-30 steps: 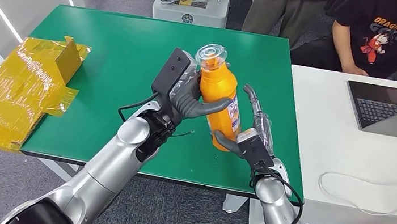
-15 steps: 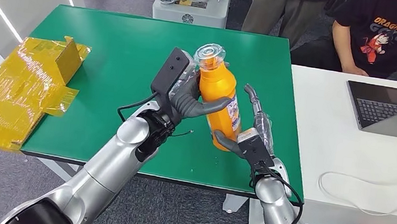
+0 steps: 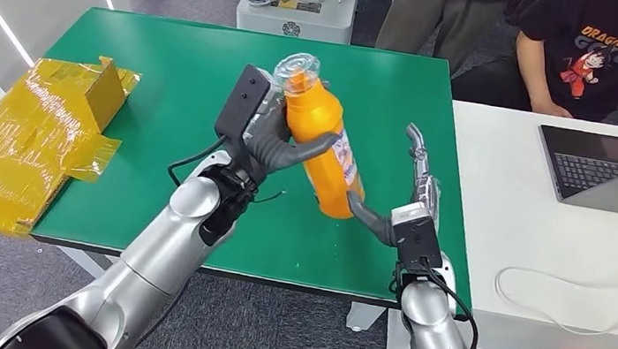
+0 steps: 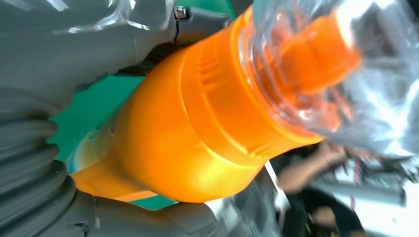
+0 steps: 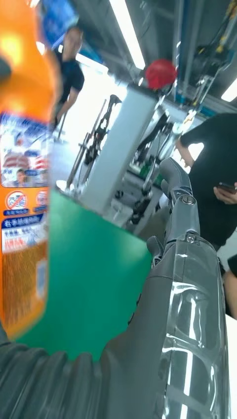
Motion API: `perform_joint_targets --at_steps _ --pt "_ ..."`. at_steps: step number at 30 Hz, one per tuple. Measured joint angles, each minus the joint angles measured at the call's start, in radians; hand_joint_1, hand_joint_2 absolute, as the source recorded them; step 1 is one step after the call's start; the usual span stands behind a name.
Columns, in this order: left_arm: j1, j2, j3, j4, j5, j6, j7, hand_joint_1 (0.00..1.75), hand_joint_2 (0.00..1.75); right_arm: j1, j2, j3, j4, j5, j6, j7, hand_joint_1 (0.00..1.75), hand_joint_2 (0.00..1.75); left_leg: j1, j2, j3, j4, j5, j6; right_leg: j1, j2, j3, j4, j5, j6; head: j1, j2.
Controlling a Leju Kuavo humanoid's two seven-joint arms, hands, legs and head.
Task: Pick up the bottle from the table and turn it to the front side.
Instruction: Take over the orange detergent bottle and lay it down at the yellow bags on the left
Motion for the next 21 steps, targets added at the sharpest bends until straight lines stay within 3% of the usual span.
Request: perform_joint_targets --at_steps 10,21 --pt "0.032 0.078 0.11 -0.036 -0.041 0.022 -0.016 1.75 1.75 0.21 -0.048 0.111 -0.426 -0.068 -0.081 0.09 0.0 1.75 0.0 0.0 0.0 -0.001 0.0 0.0 0.0 -0.001 0.0 0.0 -0.002 0.0 0.0 0.0" --pt "0.068 0.095 0.135 -0.062 -0.073 0.051 -0.016 1.75 1.75 0.262 -0.069 0.148 -0.558 -0.088 -0.072 0.124 0.0 1.75 0.0 0.0 0.0 -0.001 0.0 0.0 0.0 -0.001 0.0 0.0 -0.001 -0.001 0.0 0.0"
